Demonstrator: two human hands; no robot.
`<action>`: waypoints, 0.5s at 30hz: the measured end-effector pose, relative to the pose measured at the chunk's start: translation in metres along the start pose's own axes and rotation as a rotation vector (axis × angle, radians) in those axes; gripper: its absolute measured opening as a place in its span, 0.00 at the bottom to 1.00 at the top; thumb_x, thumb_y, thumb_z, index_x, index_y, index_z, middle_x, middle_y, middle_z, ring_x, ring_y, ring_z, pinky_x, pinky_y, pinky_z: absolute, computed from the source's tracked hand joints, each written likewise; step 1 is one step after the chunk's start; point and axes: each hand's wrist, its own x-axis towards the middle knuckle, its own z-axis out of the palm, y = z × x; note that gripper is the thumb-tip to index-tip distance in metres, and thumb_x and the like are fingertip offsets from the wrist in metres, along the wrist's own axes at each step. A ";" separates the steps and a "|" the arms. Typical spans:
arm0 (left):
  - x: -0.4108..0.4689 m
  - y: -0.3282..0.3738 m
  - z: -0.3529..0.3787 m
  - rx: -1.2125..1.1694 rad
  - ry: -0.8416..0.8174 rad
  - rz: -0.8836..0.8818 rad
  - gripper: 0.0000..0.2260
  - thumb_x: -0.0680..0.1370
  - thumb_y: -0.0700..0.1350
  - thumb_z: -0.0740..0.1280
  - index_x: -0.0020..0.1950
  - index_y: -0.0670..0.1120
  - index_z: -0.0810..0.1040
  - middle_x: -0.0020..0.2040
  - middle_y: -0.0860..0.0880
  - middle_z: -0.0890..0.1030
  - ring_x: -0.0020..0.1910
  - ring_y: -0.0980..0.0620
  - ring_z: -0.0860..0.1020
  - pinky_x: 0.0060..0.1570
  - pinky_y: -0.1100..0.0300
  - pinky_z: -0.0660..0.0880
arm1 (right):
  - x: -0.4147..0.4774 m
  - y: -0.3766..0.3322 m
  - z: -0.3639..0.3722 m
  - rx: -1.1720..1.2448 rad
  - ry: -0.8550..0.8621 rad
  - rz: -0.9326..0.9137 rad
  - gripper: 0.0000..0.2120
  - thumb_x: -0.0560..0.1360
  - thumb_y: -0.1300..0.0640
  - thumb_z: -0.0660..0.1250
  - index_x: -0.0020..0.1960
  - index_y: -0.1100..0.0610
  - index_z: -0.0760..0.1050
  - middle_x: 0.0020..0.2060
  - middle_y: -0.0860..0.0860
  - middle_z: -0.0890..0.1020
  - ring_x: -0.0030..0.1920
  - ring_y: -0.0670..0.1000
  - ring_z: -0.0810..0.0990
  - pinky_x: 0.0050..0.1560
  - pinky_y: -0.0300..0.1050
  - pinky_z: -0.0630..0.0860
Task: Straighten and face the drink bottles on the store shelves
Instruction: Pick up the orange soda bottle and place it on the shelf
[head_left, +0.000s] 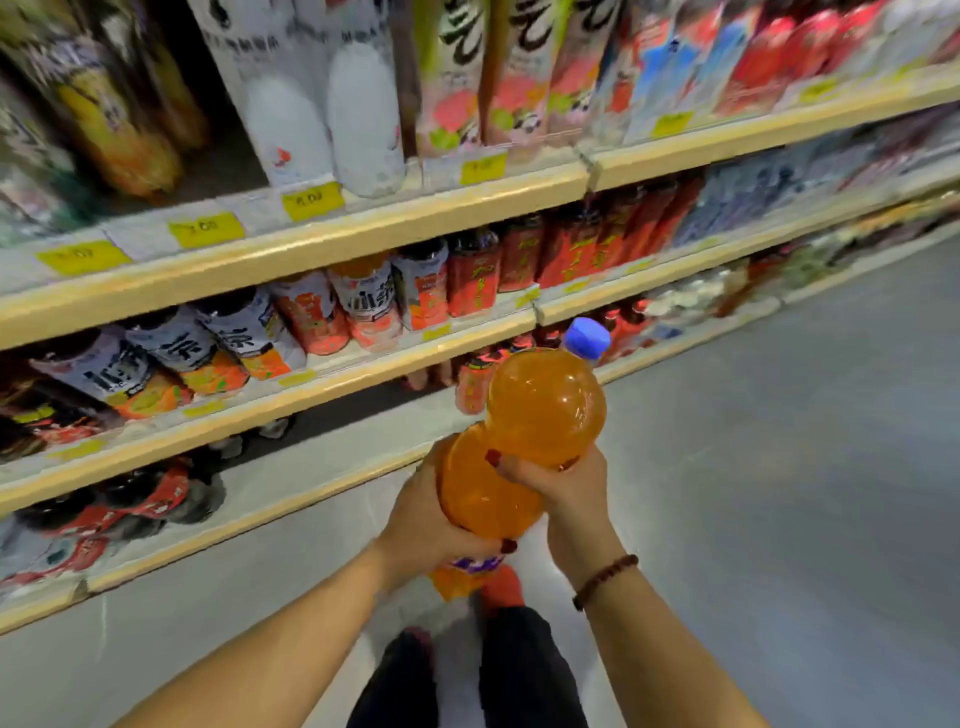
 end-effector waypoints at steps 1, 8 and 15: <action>-0.006 0.018 0.004 0.003 -0.009 0.000 0.43 0.50 0.62 0.79 0.58 0.77 0.59 0.56 0.68 0.73 0.53 0.67 0.76 0.46 0.69 0.73 | -0.008 -0.015 -0.008 0.026 0.019 0.008 0.33 0.50 0.45 0.79 0.54 0.41 0.74 0.51 0.42 0.81 0.53 0.48 0.80 0.52 0.49 0.79; -0.018 0.129 0.042 0.094 -0.128 0.009 0.41 0.48 0.69 0.75 0.56 0.72 0.59 0.52 0.68 0.71 0.48 0.66 0.72 0.45 0.68 0.70 | -0.043 -0.092 -0.075 0.175 0.165 0.023 0.34 0.56 0.46 0.77 0.60 0.44 0.71 0.53 0.44 0.81 0.50 0.45 0.80 0.39 0.39 0.75; 0.002 0.221 0.114 -0.165 -0.255 -0.040 0.39 0.49 0.60 0.79 0.58 0.59 0.72 0.51 0.54 0.84 0.47 0.51 0.83 0.45 0.55 0.81 | -0.037 -0.140 -0.183 0.225 0.107 -0.036 0.19 0.68 0.43 0.69 0.58 0.43 0.74 0.47 0.37 0.85 0.47 0.40 0.84 0.38 0.34 0.79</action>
